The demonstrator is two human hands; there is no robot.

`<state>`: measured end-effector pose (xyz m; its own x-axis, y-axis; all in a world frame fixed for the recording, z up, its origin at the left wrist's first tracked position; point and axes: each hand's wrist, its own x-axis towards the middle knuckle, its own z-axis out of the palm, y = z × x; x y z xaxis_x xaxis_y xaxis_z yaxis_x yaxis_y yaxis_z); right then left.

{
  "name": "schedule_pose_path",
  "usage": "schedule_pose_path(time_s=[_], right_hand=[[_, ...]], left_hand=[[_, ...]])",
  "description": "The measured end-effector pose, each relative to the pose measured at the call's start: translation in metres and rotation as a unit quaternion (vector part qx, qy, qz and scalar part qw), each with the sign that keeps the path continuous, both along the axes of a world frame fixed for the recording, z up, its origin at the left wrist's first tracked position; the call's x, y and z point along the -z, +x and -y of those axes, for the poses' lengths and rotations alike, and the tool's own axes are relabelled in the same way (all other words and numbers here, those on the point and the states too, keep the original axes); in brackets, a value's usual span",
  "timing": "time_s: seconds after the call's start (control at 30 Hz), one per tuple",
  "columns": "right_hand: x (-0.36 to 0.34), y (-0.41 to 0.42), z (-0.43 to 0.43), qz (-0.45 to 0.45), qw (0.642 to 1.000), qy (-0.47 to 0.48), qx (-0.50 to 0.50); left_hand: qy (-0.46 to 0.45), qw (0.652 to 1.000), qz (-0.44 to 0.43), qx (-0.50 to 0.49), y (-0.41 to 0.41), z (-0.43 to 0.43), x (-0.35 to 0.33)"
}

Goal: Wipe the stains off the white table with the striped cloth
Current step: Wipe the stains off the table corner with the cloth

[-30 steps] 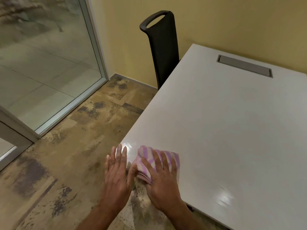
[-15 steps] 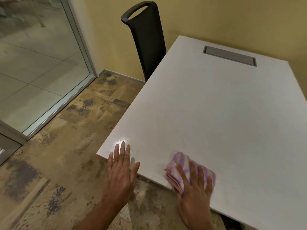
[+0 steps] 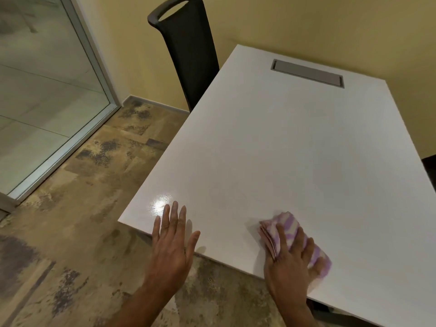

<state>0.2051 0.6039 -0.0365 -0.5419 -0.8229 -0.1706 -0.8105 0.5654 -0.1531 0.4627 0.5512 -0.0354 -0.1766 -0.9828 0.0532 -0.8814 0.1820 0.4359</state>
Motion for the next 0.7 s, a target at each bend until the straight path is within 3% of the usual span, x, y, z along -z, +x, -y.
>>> schedule_pose_path(time_s=[0.7], right_hand=[[-0.003, 0.064, 0.161, 0.000, 0.998, -0.059, -0.013]], left_hand=[[-0.026, 0.999, 0.018, -0.022, 0.021, 0.040, 0.001]])
